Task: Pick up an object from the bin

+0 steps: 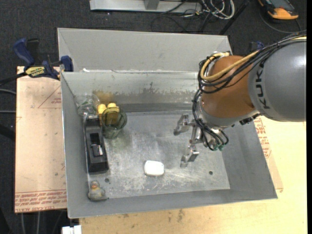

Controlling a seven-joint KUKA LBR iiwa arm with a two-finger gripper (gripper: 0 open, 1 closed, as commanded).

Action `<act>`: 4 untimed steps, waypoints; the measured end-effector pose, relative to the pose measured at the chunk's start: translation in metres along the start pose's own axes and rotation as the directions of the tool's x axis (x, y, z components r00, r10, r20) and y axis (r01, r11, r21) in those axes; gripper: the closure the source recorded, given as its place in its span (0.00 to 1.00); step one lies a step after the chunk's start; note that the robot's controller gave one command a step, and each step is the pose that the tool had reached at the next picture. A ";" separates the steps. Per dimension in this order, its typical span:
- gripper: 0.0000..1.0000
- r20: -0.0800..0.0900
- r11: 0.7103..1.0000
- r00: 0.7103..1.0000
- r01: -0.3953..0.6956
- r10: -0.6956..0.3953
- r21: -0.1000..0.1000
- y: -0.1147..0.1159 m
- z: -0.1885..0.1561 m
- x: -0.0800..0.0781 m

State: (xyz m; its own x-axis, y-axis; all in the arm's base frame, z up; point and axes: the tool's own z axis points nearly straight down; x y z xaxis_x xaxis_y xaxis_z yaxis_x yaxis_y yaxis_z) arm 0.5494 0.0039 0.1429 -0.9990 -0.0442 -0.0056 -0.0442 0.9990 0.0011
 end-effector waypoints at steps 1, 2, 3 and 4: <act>0.00 -0.017 1.000 0.999 -0.028 0.028 0.001 0.015 0.017 0.009; 1.00 -0.006 0.980 0.980 0.198 -0.198 -0.002 0.063 0.050 0.017; 0.00 -0.006 0.980 0.980 0.197 -0.197 -0.001 0.062 0.050 0.017; 0.00 -0.006 0.980 0.980 0.197 -0.197 -0.001 0.062 0.050 0.017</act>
Offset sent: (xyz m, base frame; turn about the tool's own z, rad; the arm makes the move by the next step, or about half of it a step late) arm -0.0194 0.0607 -0.0496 -0.1985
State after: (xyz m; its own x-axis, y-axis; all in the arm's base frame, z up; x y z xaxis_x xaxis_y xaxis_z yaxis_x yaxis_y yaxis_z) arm 0.5300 0.0654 0.0927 -0.9708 -0.2399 0.0003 -0.2399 0.9708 0.0015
